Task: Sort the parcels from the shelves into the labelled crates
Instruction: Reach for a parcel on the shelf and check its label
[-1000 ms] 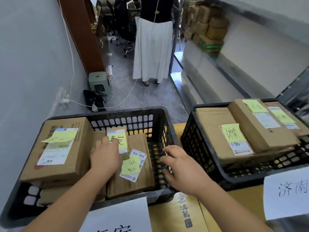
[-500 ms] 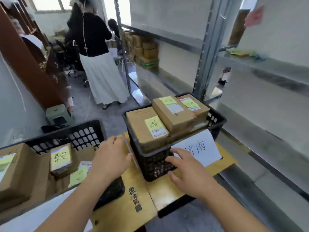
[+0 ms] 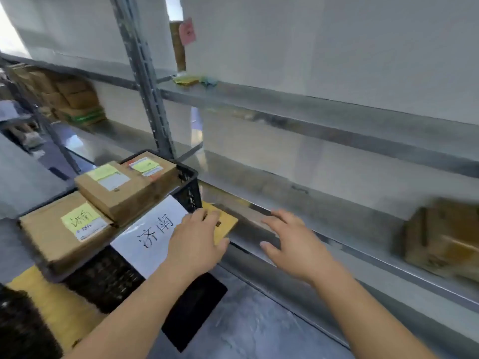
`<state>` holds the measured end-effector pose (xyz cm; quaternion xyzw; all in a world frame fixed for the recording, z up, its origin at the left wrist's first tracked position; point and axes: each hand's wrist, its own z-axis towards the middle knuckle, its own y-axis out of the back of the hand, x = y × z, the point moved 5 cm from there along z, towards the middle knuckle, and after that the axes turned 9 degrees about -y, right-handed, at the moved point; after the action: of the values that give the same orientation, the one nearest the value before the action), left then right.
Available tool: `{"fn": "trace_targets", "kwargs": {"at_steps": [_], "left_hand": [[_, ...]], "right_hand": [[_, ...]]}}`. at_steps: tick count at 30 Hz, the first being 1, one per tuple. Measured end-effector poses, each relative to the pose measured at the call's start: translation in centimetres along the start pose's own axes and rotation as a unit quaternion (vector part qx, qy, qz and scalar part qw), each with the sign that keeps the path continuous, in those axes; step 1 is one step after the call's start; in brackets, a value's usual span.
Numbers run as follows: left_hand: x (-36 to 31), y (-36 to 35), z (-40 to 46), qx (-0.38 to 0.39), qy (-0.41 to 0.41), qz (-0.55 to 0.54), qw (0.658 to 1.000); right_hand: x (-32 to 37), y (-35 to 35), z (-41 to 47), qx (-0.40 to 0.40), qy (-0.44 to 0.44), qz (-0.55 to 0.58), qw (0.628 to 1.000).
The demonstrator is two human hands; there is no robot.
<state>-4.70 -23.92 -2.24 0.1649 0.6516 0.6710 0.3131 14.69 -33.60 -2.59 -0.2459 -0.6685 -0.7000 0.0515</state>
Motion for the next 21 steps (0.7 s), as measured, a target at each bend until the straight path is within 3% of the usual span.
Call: {"fn": "trace_targets", "kwargs": {"at_steps": [10,21], "left_hand": [[-15.6,-6.8,12.2,0.053,-0.194,-0.032,0.979],[-31.8,-12.1,21.0,0.126,-0.364,-0.085,0.919]], "right_hand": [[-14.9,4.2,-0.2,-0.052,-0.178,-0.006,0.983],[-28.0,10.6,-4.6,-0.135,-0.375,0.005,0.917]]}}
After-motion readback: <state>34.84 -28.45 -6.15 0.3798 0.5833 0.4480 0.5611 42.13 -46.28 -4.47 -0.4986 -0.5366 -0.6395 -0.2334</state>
